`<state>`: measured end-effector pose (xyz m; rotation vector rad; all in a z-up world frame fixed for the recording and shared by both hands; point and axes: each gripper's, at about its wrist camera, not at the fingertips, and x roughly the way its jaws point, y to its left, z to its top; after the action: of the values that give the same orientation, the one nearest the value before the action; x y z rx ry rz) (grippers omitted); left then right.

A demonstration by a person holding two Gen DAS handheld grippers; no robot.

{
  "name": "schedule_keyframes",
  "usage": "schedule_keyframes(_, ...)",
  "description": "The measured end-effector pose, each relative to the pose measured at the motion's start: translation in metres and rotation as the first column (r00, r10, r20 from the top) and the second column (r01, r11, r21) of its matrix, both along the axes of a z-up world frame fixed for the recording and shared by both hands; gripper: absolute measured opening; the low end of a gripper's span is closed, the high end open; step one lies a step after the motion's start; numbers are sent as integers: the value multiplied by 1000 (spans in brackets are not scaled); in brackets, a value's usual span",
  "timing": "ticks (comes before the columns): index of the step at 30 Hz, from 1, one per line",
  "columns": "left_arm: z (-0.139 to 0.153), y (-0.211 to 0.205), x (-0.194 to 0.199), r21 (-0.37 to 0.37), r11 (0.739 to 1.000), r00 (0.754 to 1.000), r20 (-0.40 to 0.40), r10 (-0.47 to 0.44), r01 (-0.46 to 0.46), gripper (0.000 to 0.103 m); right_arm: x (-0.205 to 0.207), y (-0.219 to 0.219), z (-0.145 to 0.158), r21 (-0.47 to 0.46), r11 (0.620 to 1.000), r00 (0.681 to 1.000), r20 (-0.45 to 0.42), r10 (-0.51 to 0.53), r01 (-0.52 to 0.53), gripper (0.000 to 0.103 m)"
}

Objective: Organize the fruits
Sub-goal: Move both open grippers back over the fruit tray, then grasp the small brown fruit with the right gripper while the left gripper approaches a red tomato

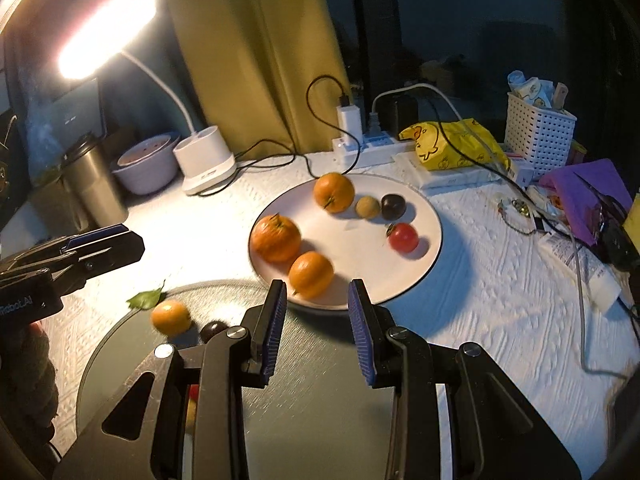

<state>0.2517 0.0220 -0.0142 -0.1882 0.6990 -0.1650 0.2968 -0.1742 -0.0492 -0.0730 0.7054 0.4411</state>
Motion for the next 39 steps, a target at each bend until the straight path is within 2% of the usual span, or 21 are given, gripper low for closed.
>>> schedule_keyframes(13, -16, 12, -32, -10, 1000, 1000, -11, 9, -10, 47, -39, 15, -15, -21, 999, 999, -39, 29, -30, 34)
schedule_keyframes(22, -29, 19, -54, -23, 999, 999, -24, 28, -28, 47, -63, 31, -25, -19, 996, 993, -74, 88, -90, 34)
schedule_keyframes(39, -38, 22, -68, -25, 999, 998, -45, 44, -45, 47, -77, 54, -46, -51, 981, 973, -145, 180, -189, 34)
